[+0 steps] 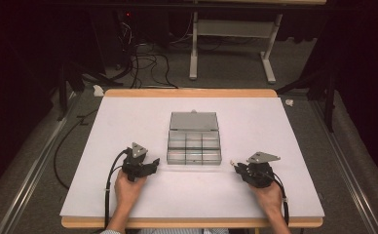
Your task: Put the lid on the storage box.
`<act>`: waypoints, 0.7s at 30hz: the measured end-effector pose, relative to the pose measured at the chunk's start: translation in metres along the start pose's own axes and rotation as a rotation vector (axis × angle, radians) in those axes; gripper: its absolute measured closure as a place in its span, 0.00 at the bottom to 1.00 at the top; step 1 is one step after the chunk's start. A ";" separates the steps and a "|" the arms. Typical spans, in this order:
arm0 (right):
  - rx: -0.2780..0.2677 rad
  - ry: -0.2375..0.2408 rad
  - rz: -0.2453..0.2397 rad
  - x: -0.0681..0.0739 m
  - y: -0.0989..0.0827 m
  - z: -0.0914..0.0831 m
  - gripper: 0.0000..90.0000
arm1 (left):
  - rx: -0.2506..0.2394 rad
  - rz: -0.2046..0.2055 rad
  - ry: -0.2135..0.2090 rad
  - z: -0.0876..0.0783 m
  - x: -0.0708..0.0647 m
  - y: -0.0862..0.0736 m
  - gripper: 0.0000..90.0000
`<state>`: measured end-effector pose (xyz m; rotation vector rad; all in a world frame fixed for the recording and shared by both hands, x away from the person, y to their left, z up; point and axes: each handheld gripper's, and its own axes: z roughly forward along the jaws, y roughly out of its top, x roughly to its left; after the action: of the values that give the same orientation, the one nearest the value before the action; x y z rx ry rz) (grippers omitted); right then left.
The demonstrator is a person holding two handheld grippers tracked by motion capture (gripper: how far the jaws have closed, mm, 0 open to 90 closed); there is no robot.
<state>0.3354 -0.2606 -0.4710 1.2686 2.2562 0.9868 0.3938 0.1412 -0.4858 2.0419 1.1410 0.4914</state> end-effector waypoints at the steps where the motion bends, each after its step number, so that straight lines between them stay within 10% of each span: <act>1: -0.002 0.001 0.001 0.000 0.000 0.000 0.87 | 0.000 0.000 0.000 0.000 0.000 0.000 0.43; 21: -0.059 0.061 0.021 -0.002 0.011 -0.010 0.88 | 0.000 0.002 0.000 0.000 0.000 0.000 0.42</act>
<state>0.3372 -0.2621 -0.4565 1.2553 2.2461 1.1055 0.3938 0.1411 -0.4859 2.0434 1.1393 0.4917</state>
